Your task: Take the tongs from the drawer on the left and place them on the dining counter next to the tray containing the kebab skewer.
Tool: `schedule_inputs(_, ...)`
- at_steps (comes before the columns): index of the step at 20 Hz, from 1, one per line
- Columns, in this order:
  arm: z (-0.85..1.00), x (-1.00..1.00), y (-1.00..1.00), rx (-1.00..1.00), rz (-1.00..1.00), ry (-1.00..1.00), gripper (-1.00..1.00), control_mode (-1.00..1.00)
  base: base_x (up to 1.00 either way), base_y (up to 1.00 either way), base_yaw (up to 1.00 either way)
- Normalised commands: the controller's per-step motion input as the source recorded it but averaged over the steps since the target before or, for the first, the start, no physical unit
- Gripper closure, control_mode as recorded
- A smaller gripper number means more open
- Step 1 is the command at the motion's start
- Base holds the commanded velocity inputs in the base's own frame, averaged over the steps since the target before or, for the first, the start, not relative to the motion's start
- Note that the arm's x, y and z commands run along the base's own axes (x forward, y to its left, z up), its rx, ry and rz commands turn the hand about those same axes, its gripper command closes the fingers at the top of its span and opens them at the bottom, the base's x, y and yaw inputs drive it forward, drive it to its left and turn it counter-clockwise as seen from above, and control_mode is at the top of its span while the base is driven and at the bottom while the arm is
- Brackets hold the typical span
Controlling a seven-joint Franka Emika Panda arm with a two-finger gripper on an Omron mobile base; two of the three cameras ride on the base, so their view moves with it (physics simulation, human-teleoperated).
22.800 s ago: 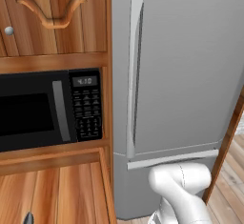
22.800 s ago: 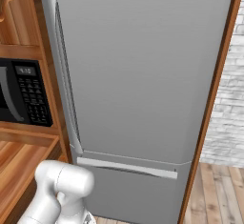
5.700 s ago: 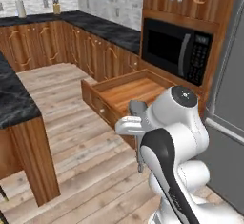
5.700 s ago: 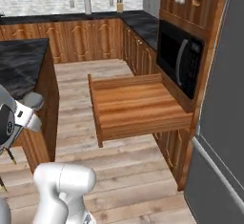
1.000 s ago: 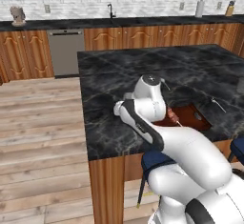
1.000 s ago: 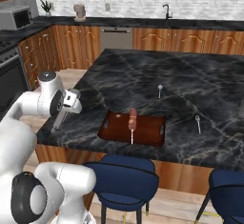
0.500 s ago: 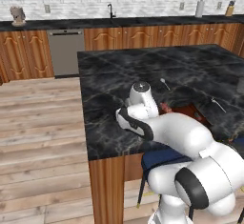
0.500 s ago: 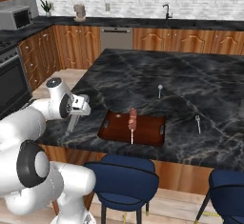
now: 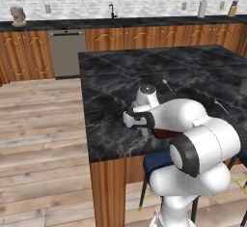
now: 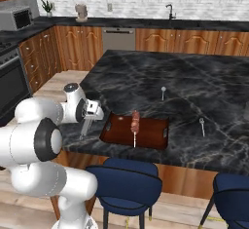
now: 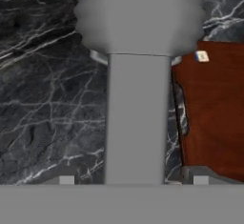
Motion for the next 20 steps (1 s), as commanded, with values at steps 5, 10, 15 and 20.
schedule_inputs(5, -0.19, 0.24, 0.01, 0.0, 0.0, 0.04, -1.0, -1.0, 0.0, 0.0, 0.0)
schedule_inputs(10, 0.04, 0.01, 0.0, 0.0, 0.0, -0.01, -1.0, -1.0, 0.0, 0.0, 0.0)
schedule_inputs(15, 0.18, -0.29, 0.0, 0.0, 0.0, -0.07, -1.0, -1.0, 0.0, 0.0, 0.0)
schedule_inputs(20, 0.3, -0.89, -0.28, 0.03, 0.0, -0.13, -1.0, -1.0, 0.0, 0.0, 0.0)
